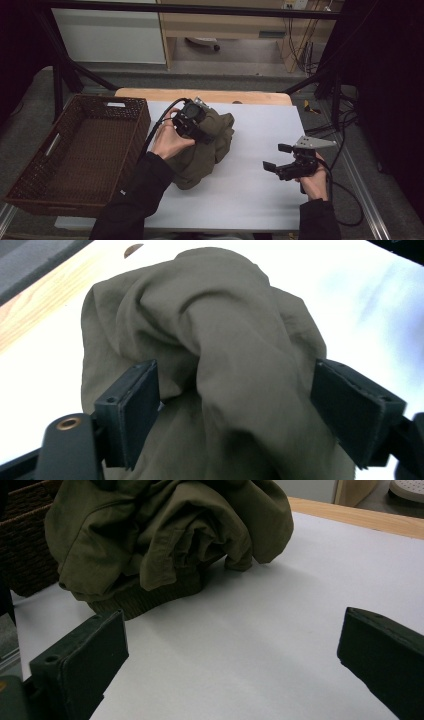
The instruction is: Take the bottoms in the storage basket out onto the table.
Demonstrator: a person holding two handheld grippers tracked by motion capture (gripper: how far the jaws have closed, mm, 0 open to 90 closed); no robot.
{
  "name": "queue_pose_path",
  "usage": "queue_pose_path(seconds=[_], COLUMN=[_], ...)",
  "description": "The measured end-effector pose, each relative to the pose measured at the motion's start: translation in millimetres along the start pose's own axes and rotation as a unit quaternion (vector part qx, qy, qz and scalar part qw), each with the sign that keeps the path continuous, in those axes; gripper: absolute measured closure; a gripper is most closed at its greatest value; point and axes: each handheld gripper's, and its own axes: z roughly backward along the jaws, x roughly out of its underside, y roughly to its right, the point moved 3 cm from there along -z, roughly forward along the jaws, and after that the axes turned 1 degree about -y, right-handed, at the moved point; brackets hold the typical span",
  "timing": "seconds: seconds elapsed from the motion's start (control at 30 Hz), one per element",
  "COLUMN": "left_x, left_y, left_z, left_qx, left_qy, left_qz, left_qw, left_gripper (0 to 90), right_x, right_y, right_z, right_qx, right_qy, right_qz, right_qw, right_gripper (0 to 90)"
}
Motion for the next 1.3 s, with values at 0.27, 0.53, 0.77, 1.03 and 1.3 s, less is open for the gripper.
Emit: queue_pose_path(seconds=[0.27, 0.53, 0.77, 1.03, 1.3], left_x=[2.7, 8.0, 13.1, 20.7, 26.0], left_y=[1.1, -2.4, -3.7, -5.7, -4.2], left_z=[7.5, 16.5, 23.9, 33.5, 44.7], left_qx=[-0.014, -0.018, -0.026, -0.033, -0.038], left_qy=[0.012, 0.016, 0.018, 0.023, 0.027], left_qz=[-0.004, 0.001, 0.001, 0.004, 0.003], left_qw=[0.9998, 0.9997, 0.9995, 0.9992, 0.9989], left_gripper=[9.4, 1.6, 0.4, 0.4, 0.7], right_x=[0.1, 0.3, 0.3, 0.4, 0.2], right_y=[-0.6, -0.6, -0.4, -0.1, -0.1], right_z=[-0.6, -1.6, -1.3, -1.2, -0.8], right_qx=[-0.001, 0.000, 0.001, 0.002, 0.004], right_qy=[-0.002, -0.004, -0.005, -0.006, -0.004], right_qz=[-0.001, 0.001, 0.001, 0.002, 0.000], right_qw=[1.0000, 1.0000, 1.0000, 1.0000, 1.0000], right_gripper=[0.5, 0.5, 0.5, 0.5, 0.5])
